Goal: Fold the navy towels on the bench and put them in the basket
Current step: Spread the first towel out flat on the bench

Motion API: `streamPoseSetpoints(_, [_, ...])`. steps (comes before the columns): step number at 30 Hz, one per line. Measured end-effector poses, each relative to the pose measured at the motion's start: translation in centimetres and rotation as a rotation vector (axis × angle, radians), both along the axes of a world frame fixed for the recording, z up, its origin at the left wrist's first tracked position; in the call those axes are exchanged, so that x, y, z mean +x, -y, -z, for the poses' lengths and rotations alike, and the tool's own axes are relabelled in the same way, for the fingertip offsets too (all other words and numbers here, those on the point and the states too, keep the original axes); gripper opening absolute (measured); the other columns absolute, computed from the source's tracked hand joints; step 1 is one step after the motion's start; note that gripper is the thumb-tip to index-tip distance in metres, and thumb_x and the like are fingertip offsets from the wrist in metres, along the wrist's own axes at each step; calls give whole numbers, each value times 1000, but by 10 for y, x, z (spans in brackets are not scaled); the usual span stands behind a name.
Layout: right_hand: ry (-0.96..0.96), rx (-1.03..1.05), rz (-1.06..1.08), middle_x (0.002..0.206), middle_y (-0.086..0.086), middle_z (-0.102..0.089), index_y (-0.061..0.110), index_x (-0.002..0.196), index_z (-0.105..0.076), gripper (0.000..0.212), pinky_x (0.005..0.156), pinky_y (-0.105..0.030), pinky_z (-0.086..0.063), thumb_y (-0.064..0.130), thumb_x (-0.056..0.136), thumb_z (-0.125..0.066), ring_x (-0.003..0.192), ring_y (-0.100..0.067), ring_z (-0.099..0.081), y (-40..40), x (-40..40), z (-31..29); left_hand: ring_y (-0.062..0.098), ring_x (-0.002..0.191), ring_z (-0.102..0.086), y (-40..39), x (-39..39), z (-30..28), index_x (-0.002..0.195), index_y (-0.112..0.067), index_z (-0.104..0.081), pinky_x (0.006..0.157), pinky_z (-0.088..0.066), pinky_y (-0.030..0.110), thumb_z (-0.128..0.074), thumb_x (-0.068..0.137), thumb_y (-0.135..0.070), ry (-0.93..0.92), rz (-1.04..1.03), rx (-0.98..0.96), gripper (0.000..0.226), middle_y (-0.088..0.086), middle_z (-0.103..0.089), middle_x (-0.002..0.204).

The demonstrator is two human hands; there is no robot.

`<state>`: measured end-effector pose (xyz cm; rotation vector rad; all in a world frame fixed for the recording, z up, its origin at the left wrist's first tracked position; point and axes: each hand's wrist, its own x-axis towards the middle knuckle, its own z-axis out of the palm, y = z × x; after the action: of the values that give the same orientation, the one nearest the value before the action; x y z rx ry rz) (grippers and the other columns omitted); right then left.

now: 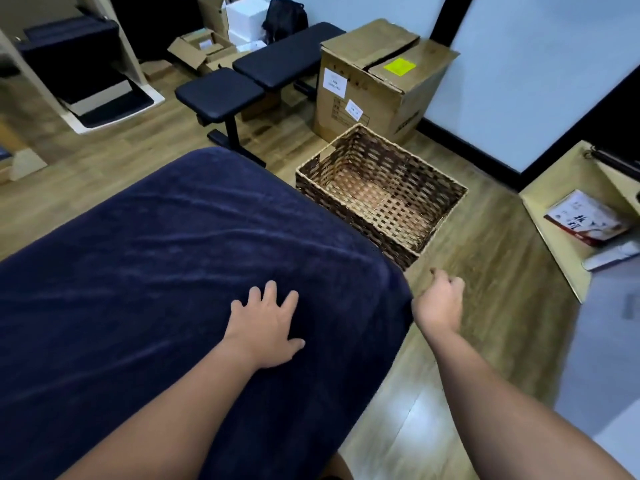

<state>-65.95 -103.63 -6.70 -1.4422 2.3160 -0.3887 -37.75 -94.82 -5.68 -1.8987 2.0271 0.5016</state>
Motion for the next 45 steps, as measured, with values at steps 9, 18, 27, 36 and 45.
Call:
streamPoseSetpoints(9, [-291,44,-880,141,-7,-46,24,130,-59,52,95,-50,-48,36,80,-70,125,-35,-43,-74,70,20,34,135,-33,-51,0,7,154,-23,-18,98,-42,45,-48,94,-66,54,-100,-84,79,16,-19,158])
streamPoseSetpoints(18, [-284,-6,-1596,153,-16,-38,17,132,-56,46,110,-59,-37,28,87,-62,143,-40,-33,-165,139,13,22,103,-55,-181,24,7,115,-21,-47,81,-43,35,-44,101,-47,20,-468,-108,30,0,-52,115])
streamPoseSetpoints(27, [-487,15,-1881,155,-11,-24,28,141,-38,62,111,-56,-29,43,89,-69,140,-37,-25,-265,196,0,25,97,-63,-391,38,-5,97,-22,-44,77,-32,38,-42,94,-27,82,-939,139,6,-1,-63,107])
streamPoseSetpoints(36, [-520,20,-1971,157,-14,-24,20,139,-40,51,106,-47,-37,29,92,-60,140,-35,-29,-325,217,0,44,108,-60,-525,54,10,109,-8,-41,86,-46,46,-47,92,-15,115,-1766,-166,19,18,-54,120])
streamPoseSetpoints(45, [-564,107,-2207,166,-13,-4,24,151,-28,60,117,-52,-25,20,95,-48,151,-40,-6,-436,263,-4,47,112,-56,-587,127,5,132,7,-38,93,-45,46,-55,102,-19,-205,-2287,-369,44,32,-35,142])
